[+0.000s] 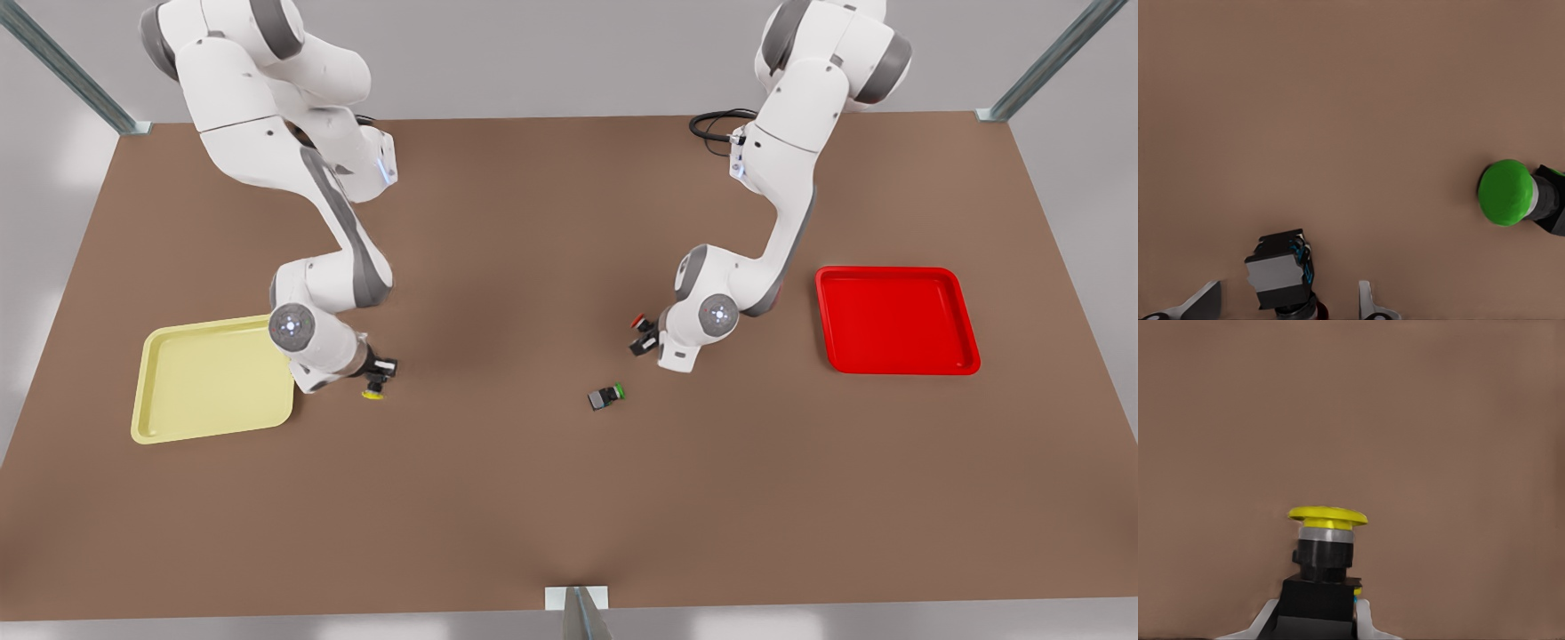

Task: Place the switches on the corresponding trays according to their colors

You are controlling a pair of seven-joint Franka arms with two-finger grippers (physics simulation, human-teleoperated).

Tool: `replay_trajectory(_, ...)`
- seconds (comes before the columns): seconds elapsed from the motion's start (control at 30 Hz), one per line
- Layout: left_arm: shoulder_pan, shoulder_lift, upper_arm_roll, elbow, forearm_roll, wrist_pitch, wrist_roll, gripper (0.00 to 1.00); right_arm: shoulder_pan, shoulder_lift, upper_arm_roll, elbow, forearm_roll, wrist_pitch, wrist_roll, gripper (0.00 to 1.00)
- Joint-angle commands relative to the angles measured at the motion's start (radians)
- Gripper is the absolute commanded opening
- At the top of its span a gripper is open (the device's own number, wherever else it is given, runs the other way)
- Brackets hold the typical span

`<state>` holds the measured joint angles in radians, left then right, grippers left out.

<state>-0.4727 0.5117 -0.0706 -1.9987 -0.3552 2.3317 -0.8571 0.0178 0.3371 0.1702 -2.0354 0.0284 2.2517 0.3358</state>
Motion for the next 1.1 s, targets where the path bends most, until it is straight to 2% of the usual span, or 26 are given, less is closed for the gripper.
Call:
replay_trajectory(0.0, 0.0, 0.001, 0.0, 0.0, 0.013, 0.0, -0.003, 0.99, -0.009, -0.003, 0.0, 0.0, -0.001, -0.009, -0.015, 0.53)
replay_trajectory(0.07, -0.001, 0.008, -0.003, 0.0, 0.013, -0.008, -0.158, 0.99, -0.1, -0.012, 0.0, 0.0, -0.004, -0.034, -0.147, 0.53)
replay_trajectory(0.17, -0.001, 0.011, -0.005, -0.005, 0.013, -0.029, -0.293, 0.98, -0.321, -0.027, 0.002, 0.001, -0.113, -0.06, -0.408, 0.54)
replay_trajectory(0.27, -0.001, 0.022, -0.008, -0.003, 0.008, -0.032, -0.312, 0.98, -0.447, -0.029, 0.003, 0.001, -0.166, -0.089, -0.553, 0.55)
replay_trajectory(0.3, -0.004, 0.024, -0.008, -0.002, 0.007, -0.029, -0.312, 0.98, -0.478, -0.02, 0.006, 0.001, -0.176, -0.086, -0.592, 1.0)
replay_trajectory(0.47, -0.012, 0.016, -0.003, -0.008, 0.027, -0.031, -0.157, 0.99, -0.477, -0.015, 0.006, 0.003, -0.176, -0.089, -0.589, 1.0)
replay_trajectory(0.7, -0.024, -0.007, 0.011, -0.022, 0.159, -0.034, -0.151, 0.99, -0.463, -0.016, 0.009, 0.012, -0.176, -0.106, -0.584, 1.0)
replay_trajectory(0.73, -0.058, -0.009, 0.05, -0.022, 0.159, -0.028, -0.149, 0.99, -0.458, -0.021, 0.052, 0.058, -0.173, -0.159, -0.577, 1.0)
replay_trajectory(0.8, -0.081, -0.002, 0.061, -0.02, 0.099, -0.018, -0.163, 0.98, -0.391, -0.016, 0.206, 0.274, -0.176, -0.406, -0.325, 1.0)
replay_trajectory(0.9, -0.101, 0.021, 0.066, -0.02, -0.008, 0.032, -0.171, 0.98, -0.159, -0.033, 0.192, 0.558, -0.231, -0.615, -0.178, 1.0)
replay_trajectory(1.0, -0.099, 0.031, 0.066, -0.02, -0.071, 0.048, -0.172, 0.97, -0.144, -0.223, 0.172, 0.528, -0.222, -0.624, -0.188, 1.0)
replay_trajectory(1.07, -0.096, 0.031, 0.066, -0.02, -0.073, 0.048, -0.172, 0.97, -0.145, -0.217, 0.172, 0.524, -0.222, -0.638, -0.178, 1.0)
